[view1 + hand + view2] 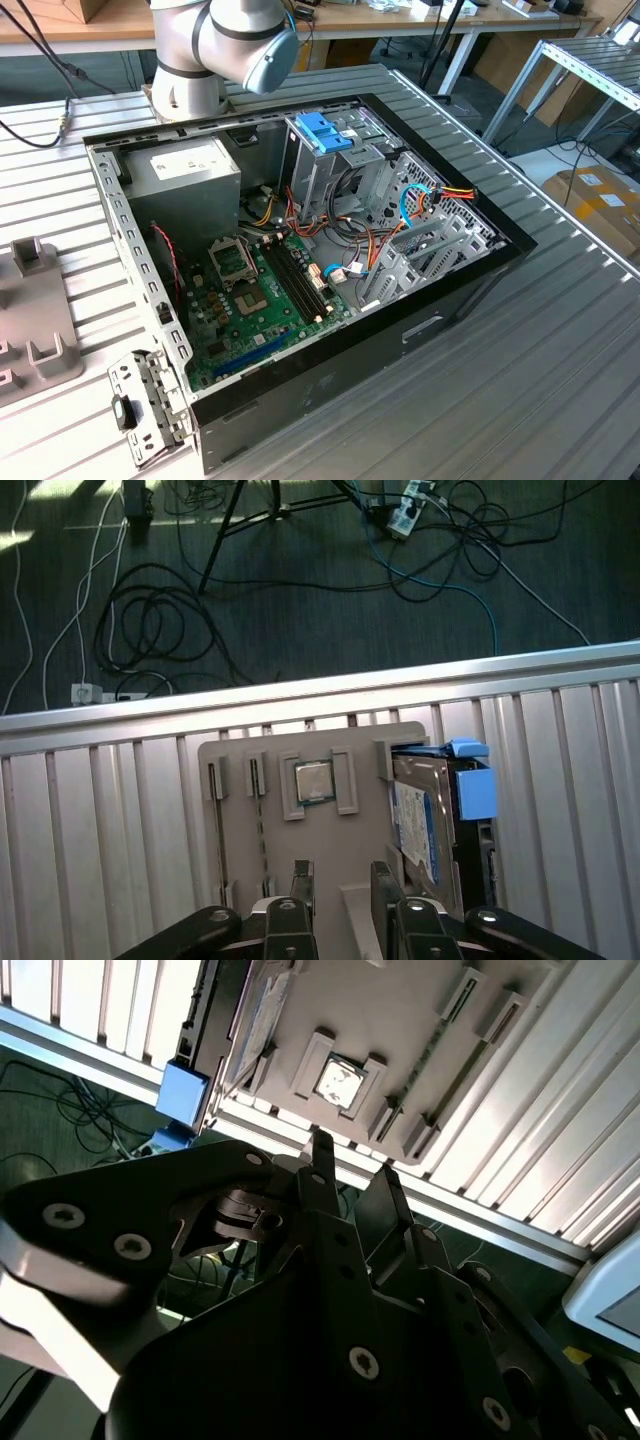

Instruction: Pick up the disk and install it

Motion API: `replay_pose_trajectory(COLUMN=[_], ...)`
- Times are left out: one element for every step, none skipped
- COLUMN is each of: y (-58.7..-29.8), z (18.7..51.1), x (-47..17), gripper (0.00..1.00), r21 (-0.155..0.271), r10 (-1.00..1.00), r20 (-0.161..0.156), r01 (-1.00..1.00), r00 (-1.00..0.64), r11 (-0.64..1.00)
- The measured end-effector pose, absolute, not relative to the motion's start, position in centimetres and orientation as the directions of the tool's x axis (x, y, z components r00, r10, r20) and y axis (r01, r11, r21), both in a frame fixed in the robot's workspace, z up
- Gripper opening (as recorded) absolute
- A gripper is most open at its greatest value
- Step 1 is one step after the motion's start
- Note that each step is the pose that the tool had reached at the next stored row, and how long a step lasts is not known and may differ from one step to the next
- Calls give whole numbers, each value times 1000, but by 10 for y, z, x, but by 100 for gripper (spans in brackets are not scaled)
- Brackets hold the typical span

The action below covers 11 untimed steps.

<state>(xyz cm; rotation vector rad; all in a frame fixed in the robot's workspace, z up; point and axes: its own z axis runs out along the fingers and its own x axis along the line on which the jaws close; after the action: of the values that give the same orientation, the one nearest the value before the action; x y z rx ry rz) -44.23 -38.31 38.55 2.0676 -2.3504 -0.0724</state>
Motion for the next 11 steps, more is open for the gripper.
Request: replay_pose_trajectory(y=[-383, -382, -382, -381, -380, -378, -378, -377, -377, -377, -376], z=[385, 385, 385, 385, 385, 385, 385, 385, 385, 385, 385], x=[-442, -442, -442, -442, -442, -442, -442, -442, -442, -442, -442], gripper=[36, 36, 36, 36, 36, 36, 36, 36, 36, 36, 36], r21=[42, 42, 42, 42, 42, 42, 41, 42, 42, 42, 42], r10=[-992, -992, -992, -992, -992, -992, -992, -992, -992, -992, -992], r20=[-23, -23, -23, -23, -23, -23, -23, -23, -23, -23, -23], r01=[-991, -991, -991, -991, -991, -991, -991, -991, -991, -991, -991], r00=[-128, -128, -128, -128, -128, -128, -128, -128, -128, -128, -128], r11=[127, 127, 127, 127, 127, 127, 127, 127, 127, 127, 127])
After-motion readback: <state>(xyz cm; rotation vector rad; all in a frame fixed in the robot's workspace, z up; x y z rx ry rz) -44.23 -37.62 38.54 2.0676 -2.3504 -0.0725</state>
